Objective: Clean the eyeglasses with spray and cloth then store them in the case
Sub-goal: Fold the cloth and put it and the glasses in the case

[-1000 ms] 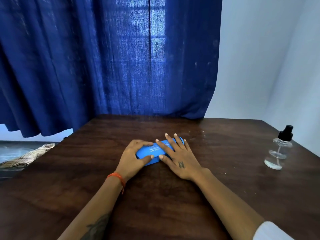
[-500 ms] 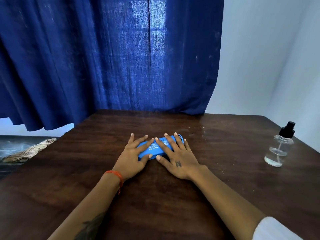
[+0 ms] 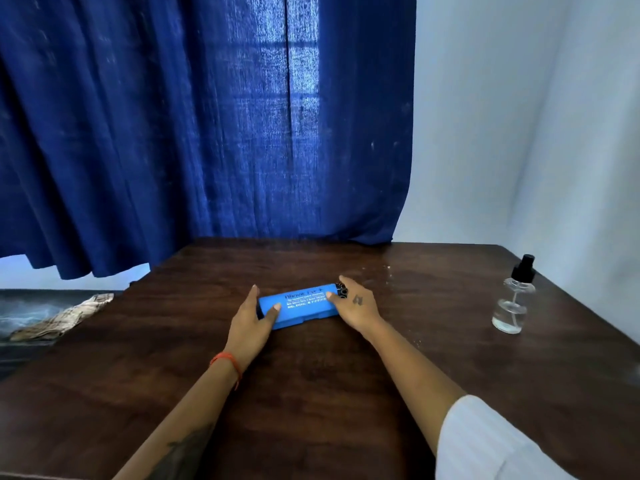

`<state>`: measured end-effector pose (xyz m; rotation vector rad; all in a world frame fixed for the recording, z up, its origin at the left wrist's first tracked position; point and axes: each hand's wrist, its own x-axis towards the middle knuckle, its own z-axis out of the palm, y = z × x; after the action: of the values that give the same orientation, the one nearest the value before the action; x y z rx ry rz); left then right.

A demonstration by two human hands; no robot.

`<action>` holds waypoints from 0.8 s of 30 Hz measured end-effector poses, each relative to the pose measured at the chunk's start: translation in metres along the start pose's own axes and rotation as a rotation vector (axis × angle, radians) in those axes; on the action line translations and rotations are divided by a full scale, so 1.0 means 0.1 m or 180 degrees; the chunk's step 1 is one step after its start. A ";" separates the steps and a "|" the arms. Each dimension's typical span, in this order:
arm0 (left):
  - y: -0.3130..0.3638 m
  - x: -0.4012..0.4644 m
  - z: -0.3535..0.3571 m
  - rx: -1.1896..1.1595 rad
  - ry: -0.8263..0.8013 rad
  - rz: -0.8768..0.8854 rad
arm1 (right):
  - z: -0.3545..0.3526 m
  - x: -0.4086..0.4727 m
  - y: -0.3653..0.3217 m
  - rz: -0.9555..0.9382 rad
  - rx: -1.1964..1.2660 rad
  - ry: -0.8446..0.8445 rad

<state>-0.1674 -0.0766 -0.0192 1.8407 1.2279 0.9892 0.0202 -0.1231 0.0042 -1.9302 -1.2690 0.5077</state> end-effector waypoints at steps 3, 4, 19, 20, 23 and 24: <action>0.11 -0.05 0.12 -0.0280 0.0030 -0.0180 | -0.09 -0.09 0.04 0.0013 0.0118 0.0176; 0.16 -0.06 0.18 -0.0340 0.0016 -0.0224 | -0.14 -0.13 0.08 0.0042 0.0123 0.0232; 0.90 -0.17 1.32 -0.0790 -0.0644 -0.0368 | -1.24 -0.62 0.88 0.0613 -0.0382 0.0957; 0.93 -0.18 1.37 -0.0673 -0.0674 -0.0324 | -1.27 -0.62 0.89 0.0667 -0.0330 0.0970; 1.02 -0.21 1.42 -0.0245 -0.0830 -0.0179 | -1.33 -0.60 0.90 0.0790 -0.0286 0.0916; 1.04 -0.21 1.42 -0.0099 -0.0858 -0.0154 | -1.36 -0.59 0.88 0.0829 -0.0300 0.0908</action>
<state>-0.0056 -0.1471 0.0009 1.8417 1.0814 0.7027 0.1394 -0.2468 0.0180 -2.1716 -0.8802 0.2897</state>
